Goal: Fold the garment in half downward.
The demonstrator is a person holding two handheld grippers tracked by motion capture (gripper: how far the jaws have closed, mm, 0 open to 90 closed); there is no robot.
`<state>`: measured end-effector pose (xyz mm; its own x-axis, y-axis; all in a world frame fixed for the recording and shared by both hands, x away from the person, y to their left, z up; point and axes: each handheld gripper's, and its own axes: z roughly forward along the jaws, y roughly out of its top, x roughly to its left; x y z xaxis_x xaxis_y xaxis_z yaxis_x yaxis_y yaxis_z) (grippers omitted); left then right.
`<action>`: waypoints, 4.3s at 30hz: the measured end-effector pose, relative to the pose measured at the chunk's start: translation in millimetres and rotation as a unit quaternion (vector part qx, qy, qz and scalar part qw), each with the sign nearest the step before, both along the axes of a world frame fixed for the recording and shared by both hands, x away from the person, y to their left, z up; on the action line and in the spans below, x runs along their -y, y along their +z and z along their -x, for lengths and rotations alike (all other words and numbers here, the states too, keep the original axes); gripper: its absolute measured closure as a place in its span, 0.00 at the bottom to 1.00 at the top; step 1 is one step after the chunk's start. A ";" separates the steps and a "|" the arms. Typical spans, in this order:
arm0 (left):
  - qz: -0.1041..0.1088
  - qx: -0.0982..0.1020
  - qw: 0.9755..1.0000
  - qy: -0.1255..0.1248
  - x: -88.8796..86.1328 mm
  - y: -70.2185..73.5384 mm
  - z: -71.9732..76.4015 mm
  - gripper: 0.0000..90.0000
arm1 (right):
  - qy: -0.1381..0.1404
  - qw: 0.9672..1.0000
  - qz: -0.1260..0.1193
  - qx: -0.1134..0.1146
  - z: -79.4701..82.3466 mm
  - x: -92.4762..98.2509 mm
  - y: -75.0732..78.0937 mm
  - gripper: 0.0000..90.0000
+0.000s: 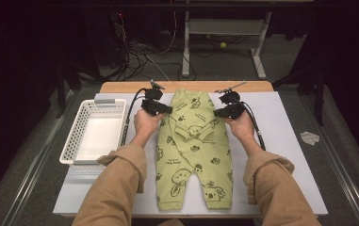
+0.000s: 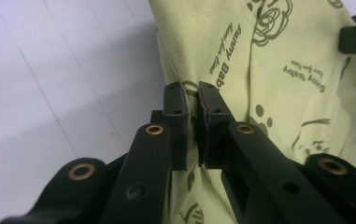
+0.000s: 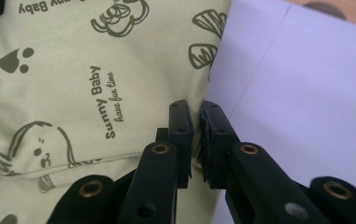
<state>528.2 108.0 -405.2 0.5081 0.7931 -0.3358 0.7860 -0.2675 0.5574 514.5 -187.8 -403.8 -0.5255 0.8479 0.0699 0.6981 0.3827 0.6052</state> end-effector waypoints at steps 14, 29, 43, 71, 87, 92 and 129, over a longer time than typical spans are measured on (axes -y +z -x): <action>0.011 0.009 0.999 -0.048 -0.6 2.4 37.4 0.88 | 0.031 0.999 -0.004 0.013 32.2 8.9 -2.7 0.94; 0.038 0.010 0.996 -0.075 -9.3 1.0 79.0 0.88 | 0.073 0.997 -0.017 0.020 77.9 16.2 -2.2 0.94; 0.037 0.006 0.994 -0.099 -11.0 -12.5 111.2 0.87 | 0.092 0.996 -0.018 0.011 107.3 19.2 -10.5 0.94; 0.032 -0.012 0.995 -0.099 -13.6 -34.3 132.9 0.74 | 0.113 0.993 -0.011 -0.012 130.8 19.5 -31.2 0.84; 0.002 -0.008 0.998 -0.057 0.4 -25.5 91.3 0.59 | 0.075 0.997 -0.006 -0.012 93.1 9.1 -14.8 0.76; 0.003 -0.022 0.999 -0.049 8.0 -29.9 77.5 0.59 | 0.065 0.998 -0.004 -0.027 78.2 -1.1 -19.3 0.75; 0.044 0.003 0.992 -0.119 7.3 -7.4 118.6 0.85 | 0.129 0.992 -0.012 -0.008 115.6 -1.9 -4.8 0.99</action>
<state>409.7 100.8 -412.6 0.6795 0.6181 -0.3953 0.7033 -0.3952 0.5909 398.9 -185.9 -408.6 -0.7232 0.6835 0.0990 0.5885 0.5350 0.6061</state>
